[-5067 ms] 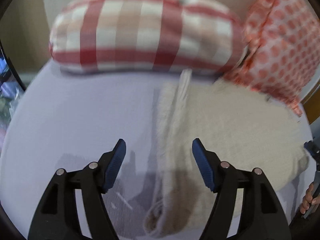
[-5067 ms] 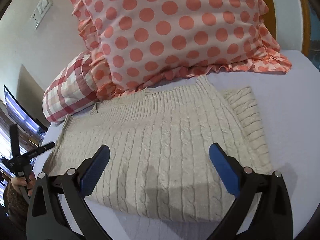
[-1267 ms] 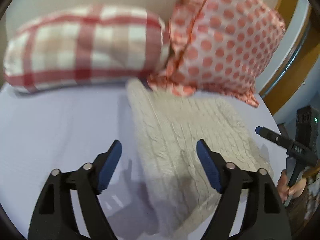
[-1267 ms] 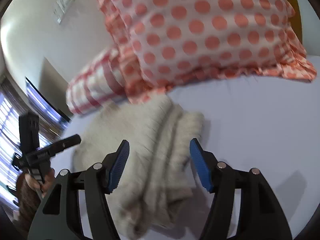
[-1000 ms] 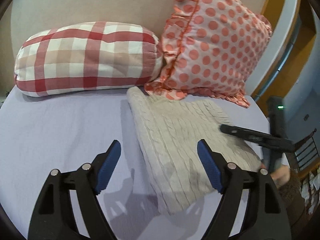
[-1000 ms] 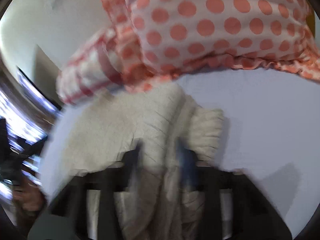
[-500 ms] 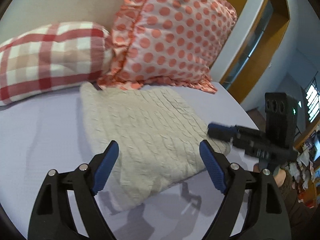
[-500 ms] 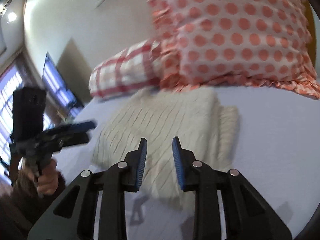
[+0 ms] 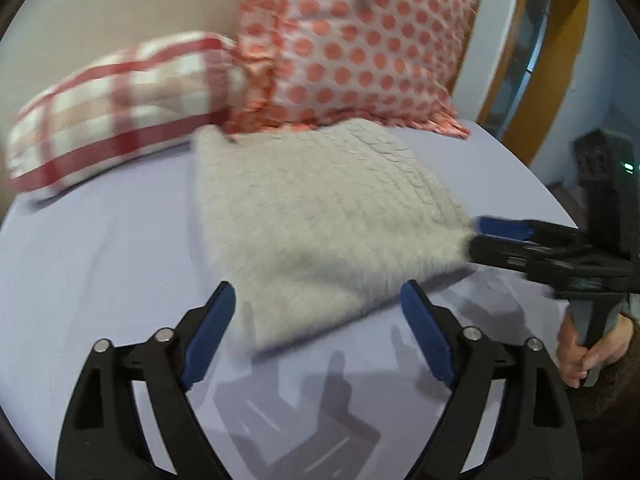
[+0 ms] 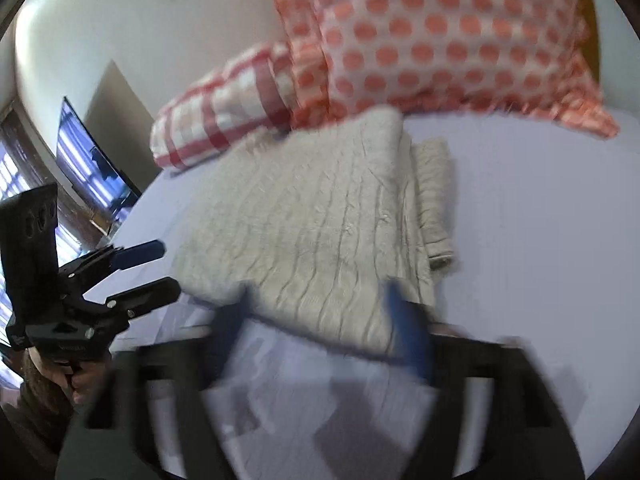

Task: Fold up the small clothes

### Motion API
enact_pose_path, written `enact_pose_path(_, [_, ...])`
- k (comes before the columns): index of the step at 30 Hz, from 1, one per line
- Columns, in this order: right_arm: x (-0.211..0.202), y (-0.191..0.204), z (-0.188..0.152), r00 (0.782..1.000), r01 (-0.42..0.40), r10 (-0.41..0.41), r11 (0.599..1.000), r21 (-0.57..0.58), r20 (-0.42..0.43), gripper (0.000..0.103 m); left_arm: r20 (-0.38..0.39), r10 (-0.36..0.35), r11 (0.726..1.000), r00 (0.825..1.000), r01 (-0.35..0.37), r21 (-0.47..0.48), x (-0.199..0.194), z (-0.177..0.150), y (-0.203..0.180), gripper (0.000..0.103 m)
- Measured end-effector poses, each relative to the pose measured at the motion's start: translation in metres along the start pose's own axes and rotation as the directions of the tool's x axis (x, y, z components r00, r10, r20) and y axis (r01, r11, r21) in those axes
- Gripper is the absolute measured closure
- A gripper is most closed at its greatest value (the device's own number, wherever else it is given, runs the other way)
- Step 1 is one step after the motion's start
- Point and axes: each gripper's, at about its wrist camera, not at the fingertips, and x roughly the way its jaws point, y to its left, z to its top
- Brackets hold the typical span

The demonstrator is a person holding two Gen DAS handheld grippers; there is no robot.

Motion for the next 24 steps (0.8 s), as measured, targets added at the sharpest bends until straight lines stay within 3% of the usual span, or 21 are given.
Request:
enact_pose_path(1, [-0.007, 0.008, -0.004, 0.999, 0.033, -0.032, 0.999, -0.021, 0.018, 0.002, -0.002, 0.019, 1.000, 1.000, -0.019, -0.014, -0.004, -0.004, 0.002, 0.005])
enact_pose_path(4, [-0.015, 0.027, -0.020, 0.993, 0.120, -0.119, 0.989, -0.089, 0.023, 0.001, -0.038, 0.107, 0.991, 0.993, -0.110, -0.077, -0.014, -0.025, 0.010, 0.004])
enact_pose_path(7, [-0.003, 0.040, -0.037, 0.972, 0.227, -0.232, 0.969, -0.101, -0.043, 0.001, -0.097, 0.132, 0.984, 0.986, -0.143, -0.107, -0.011, -0.044, 0.009, 0.003])
enact_pose_path(10, [0.005, 0.039, -0.050, 0.950, 0.287, -0.295, 0.954, -0.083, -0.099, 0.001, -0.142, 0.149, 0.981, 0.979, -0.164, -0.101, 0.000, -0.053, 0.005, 0.003])
enact_pose_path(17, [0.011, 0.035, -0.066, 0.936, 0.320, -0.326, 0.945, -0.064, -0.130, 0.001, -0.189, 0.167, 0.974, 0.968, -0.191, -0.120, 0.018, -0.067, 0.005, 0.003])
enact_pose_path(24, [0.019, 0.036, -0.069, 0.922, 0.352, -0.361, 0.932, -0.088, -0.140, 0.001, -0.175, 0.213, 0.968, 0.961, -0.232, -0.097, 0.021, -0.072, -0.002, 0.002])
